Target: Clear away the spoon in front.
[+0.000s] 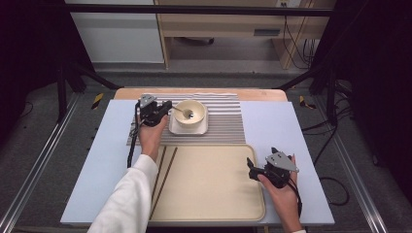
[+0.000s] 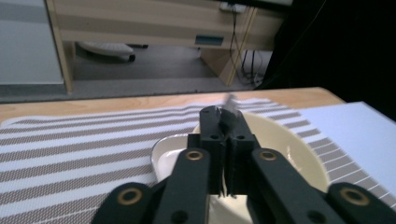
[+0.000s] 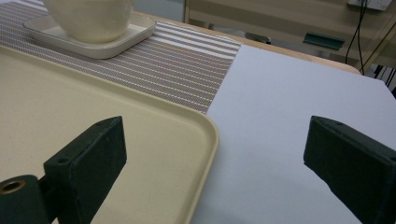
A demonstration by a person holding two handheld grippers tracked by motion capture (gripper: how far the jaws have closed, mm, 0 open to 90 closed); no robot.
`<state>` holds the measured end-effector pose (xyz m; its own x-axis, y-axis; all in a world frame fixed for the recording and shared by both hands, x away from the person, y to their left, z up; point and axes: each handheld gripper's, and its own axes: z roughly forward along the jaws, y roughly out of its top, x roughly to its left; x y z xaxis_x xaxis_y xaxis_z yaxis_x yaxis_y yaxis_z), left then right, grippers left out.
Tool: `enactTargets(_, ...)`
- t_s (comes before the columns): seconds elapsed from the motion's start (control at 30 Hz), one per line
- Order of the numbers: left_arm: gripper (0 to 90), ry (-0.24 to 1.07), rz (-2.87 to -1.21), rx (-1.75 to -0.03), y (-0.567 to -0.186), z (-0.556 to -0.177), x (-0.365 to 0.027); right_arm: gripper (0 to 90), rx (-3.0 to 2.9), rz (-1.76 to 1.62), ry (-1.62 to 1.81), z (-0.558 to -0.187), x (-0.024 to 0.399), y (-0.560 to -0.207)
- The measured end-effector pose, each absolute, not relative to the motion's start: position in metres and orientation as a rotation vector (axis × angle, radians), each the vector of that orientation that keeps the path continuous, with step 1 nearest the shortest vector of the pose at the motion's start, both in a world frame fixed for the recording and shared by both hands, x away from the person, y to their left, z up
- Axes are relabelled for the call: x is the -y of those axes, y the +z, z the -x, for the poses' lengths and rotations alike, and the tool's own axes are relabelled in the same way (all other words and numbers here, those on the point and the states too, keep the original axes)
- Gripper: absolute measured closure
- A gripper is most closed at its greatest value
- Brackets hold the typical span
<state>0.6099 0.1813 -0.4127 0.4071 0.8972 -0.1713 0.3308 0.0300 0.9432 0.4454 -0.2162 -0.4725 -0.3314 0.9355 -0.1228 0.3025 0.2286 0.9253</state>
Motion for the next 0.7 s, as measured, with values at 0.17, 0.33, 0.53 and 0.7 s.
enactTargets(0.17, 89.0, 0.635, -1.518, -1.108, -0.403, -0.603, -0.186, 5.9, -1.774, -1.152, 1.107, -0.445, 0.217, -0.472)
enactTargets(0.33, 89.0, 0.658, -1.482, -1.084, -0.384, -0.59, -0.193, 5.9, -1.775, -1.147, 1.105, -0.446, 0.216, -0.472)
enactTargets(0.53, 89.0, 0.672, -1.527, -1.034, -0.364, -0.567, -0.199, 5.7, -1.756, -1.122, 1.096, -0.445, 0.217, -0.47)
enactTargets(0.7, 89.0, 0.656, -1.562, -0.991, -0.356, -0.55, -0.198, 5.5, -1.744, -1.087, 1.095, -0.443, 0.219, -0.469)
